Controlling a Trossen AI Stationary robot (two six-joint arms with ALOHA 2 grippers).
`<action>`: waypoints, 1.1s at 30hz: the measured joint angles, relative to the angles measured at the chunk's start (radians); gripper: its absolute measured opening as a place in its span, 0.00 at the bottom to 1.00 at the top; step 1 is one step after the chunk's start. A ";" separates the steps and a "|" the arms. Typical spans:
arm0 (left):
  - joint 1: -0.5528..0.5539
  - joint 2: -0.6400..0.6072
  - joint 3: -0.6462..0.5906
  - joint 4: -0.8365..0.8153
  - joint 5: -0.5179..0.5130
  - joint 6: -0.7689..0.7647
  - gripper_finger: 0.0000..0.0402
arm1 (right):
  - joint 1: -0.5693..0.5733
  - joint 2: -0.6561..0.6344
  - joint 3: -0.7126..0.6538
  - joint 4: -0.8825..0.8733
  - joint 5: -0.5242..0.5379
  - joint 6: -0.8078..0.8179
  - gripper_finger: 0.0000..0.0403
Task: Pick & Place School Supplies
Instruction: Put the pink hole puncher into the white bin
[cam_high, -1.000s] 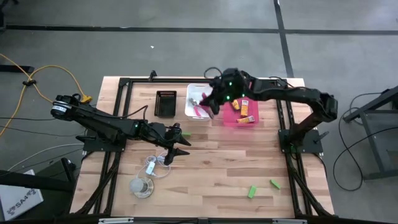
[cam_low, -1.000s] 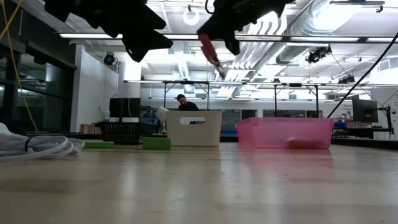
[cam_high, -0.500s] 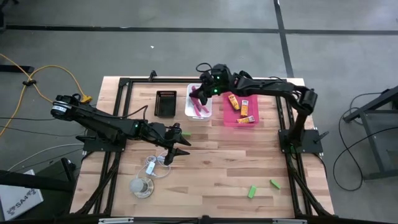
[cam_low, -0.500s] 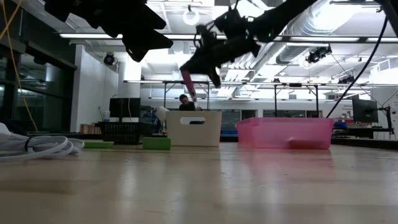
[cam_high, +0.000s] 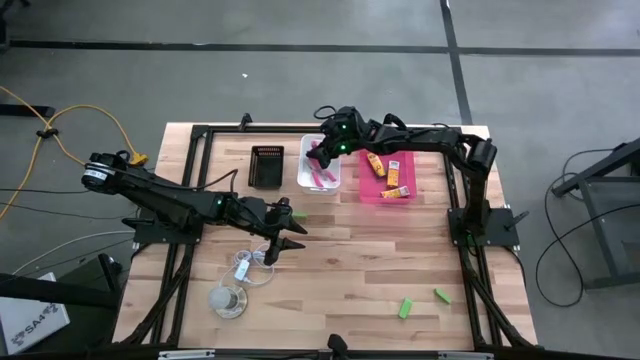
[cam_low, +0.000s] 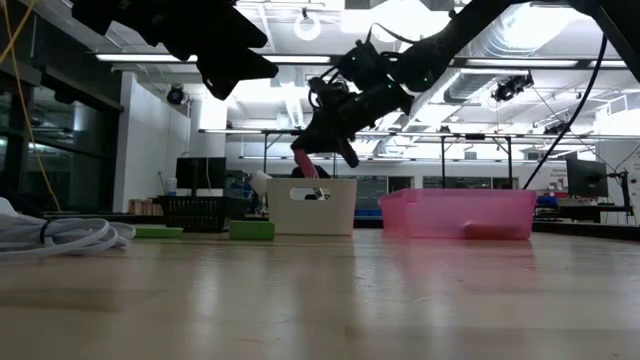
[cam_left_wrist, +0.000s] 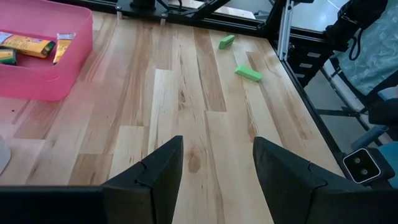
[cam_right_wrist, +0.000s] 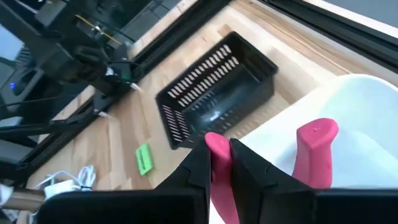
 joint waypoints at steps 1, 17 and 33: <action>0.000 0.000 0.000 0.000 0.000 0.000 0.47 | 0.000 0.000 0.000 -0.008 0.004 0.000 0.08; 0.000 0.000 0.000 0.000 0.001 0.000 0.47 | 0.003 0.007 0.000 -0.074 0.042 -0.008 0.08; 0.000 0.000 0.000 0.000 0.002 0.000 0.47 | 0.001 0.007 0.000 -0.097 0.097 0.001 0.10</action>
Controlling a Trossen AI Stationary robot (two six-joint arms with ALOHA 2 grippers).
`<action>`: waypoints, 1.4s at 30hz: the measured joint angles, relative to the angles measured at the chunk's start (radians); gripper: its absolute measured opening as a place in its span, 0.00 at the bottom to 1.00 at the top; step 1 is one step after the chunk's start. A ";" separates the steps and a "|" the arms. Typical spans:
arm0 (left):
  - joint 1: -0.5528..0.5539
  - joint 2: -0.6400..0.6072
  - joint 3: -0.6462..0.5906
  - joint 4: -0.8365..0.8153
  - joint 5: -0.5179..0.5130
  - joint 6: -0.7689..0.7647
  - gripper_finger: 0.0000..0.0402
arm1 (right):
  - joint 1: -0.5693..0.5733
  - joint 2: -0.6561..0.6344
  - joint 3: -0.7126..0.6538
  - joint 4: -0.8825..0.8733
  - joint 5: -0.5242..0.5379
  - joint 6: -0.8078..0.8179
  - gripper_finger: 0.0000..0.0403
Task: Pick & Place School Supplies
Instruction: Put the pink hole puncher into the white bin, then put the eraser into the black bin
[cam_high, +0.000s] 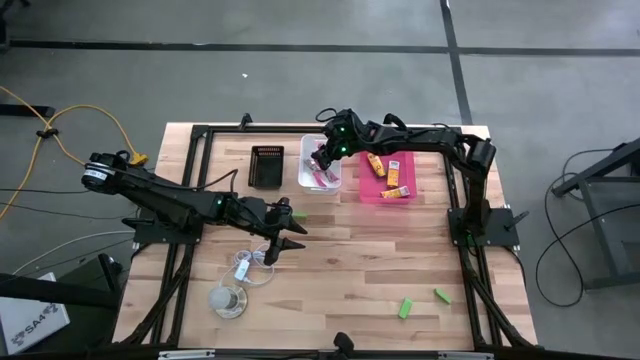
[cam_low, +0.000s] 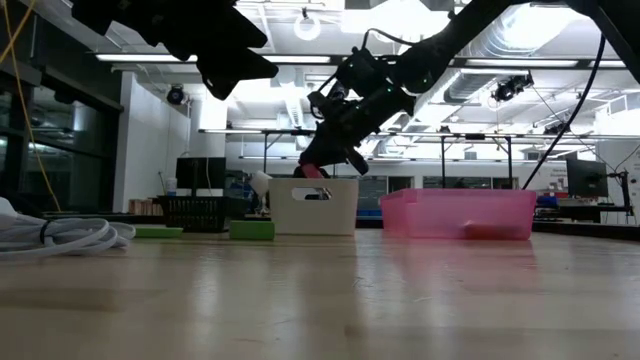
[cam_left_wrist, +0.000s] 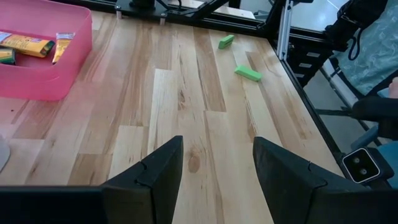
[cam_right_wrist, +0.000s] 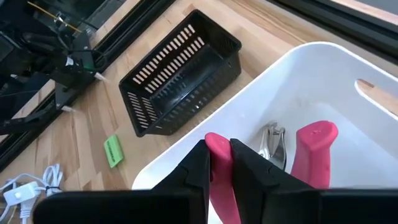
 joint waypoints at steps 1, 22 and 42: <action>0.000 0.000 0.000 0.000 0.000 0.000 0.47 | -0.001 0.000 0.000 0.000 0.001 0.000 0.10; -0.014 0.000 0.000 0.004 0.003 0.000 0.47 | -0.020 0.065 0.000 0.079 -0.021 0.031 0.18; -0.014 0.000 0.000 0.004 -0.001 0.000 0.47 | -0.020 0.065 0.000 0.123 -0.025 0.053 0.32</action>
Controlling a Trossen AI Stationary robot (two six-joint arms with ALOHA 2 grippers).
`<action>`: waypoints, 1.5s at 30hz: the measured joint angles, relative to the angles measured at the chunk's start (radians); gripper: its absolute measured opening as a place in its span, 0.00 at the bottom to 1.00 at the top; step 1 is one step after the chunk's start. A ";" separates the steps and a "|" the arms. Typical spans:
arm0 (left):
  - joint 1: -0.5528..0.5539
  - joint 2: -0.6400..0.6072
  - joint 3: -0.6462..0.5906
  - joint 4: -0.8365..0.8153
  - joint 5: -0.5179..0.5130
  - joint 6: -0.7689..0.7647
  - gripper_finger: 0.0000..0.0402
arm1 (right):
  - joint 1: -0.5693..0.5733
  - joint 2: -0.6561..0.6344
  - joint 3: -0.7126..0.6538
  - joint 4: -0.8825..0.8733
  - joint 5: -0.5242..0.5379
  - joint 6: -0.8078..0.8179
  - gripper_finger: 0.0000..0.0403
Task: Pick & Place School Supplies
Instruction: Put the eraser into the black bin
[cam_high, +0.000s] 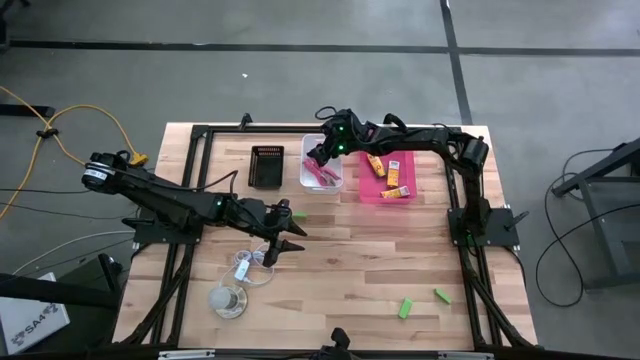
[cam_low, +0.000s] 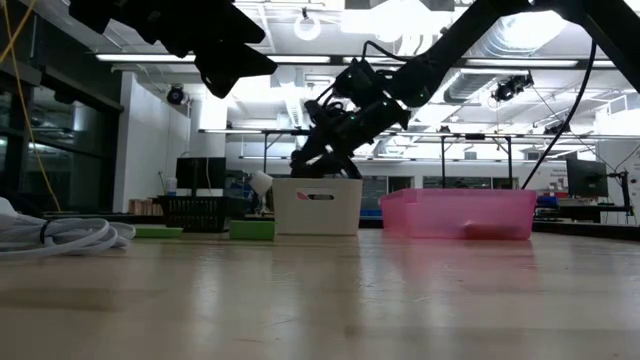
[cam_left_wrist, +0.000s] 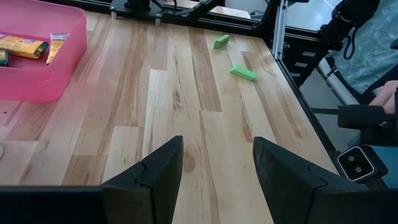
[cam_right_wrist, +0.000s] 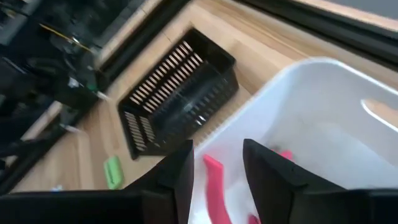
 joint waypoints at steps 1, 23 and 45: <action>0.000 0.000 0.000 0.000 0.000 0.000 0.47 | 0.000 0.000 0.000 0.017 -0.006 0.007 0.31; -0.039 0.000 0.000 -0.013 0.002 0.000 0.47 | 0.002 -0.257 0.000 -0.145 -0.105 -0.191 0.27; -0.039 0.000 0.000 -0.148 -0.033 -0.002 0.47 | 0.175 -0.425 0.000 -0.917 -0.005 -0.467 0.24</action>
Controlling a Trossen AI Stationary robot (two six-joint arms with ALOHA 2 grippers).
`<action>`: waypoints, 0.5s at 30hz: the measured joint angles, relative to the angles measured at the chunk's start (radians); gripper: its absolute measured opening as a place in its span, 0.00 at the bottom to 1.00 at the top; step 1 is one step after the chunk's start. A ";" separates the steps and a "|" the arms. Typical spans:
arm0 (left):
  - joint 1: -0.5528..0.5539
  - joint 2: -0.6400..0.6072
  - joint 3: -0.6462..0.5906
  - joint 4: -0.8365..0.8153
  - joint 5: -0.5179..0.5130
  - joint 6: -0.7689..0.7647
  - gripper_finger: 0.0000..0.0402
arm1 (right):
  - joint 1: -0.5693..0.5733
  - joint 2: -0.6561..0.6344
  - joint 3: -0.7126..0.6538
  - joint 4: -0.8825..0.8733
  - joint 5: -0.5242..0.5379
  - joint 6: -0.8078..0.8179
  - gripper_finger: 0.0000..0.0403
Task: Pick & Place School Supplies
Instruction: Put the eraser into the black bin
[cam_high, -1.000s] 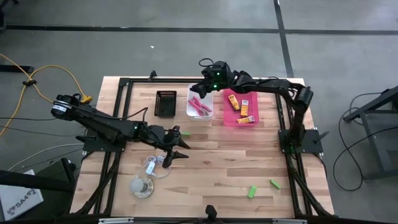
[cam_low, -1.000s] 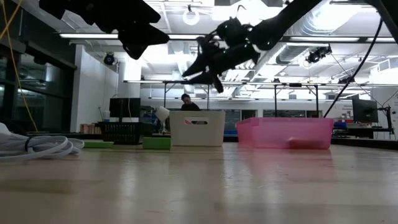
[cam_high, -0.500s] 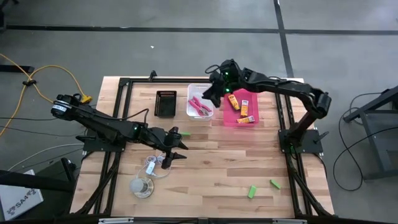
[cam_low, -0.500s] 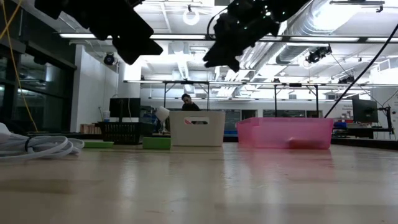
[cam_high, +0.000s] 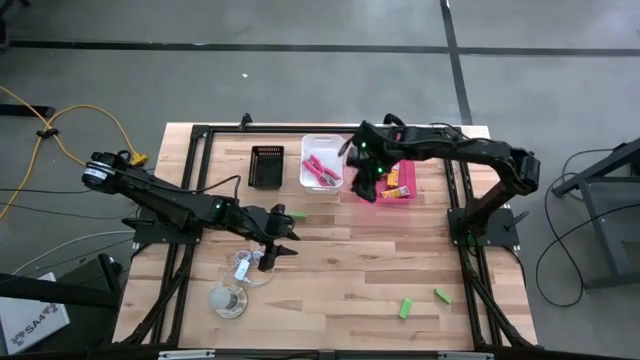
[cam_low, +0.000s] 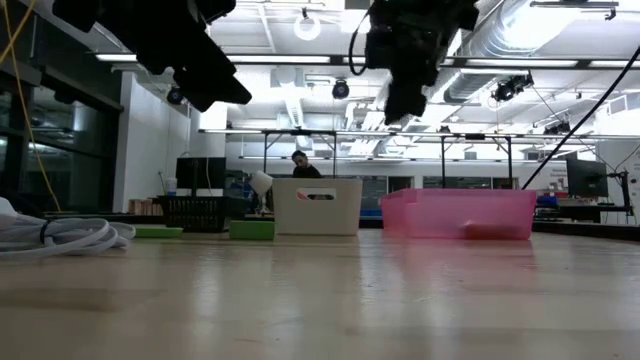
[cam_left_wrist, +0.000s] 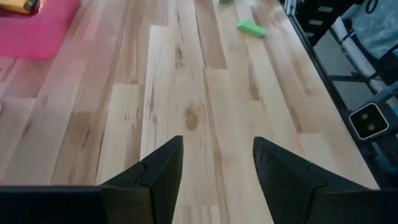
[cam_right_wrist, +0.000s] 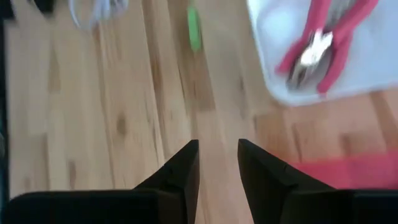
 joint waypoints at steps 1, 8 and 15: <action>0.000 0.000 0.000 -0.005 0.000 -0.006 0.47 | 0.015 0.000 0.000 -0.029 0.018 -0.005 0.24; 0.000 0.000 0.000 -0.026 0.000 -0.040 0.47 | 0.124 0.001 0.000 -0.177 0.061 0.005 0.24; 0.000 0.000 0.000 -0.026 0.029 -0.118 0.47 | 0.260 0.001 0.000 -0.267 0.061 0.119 0.24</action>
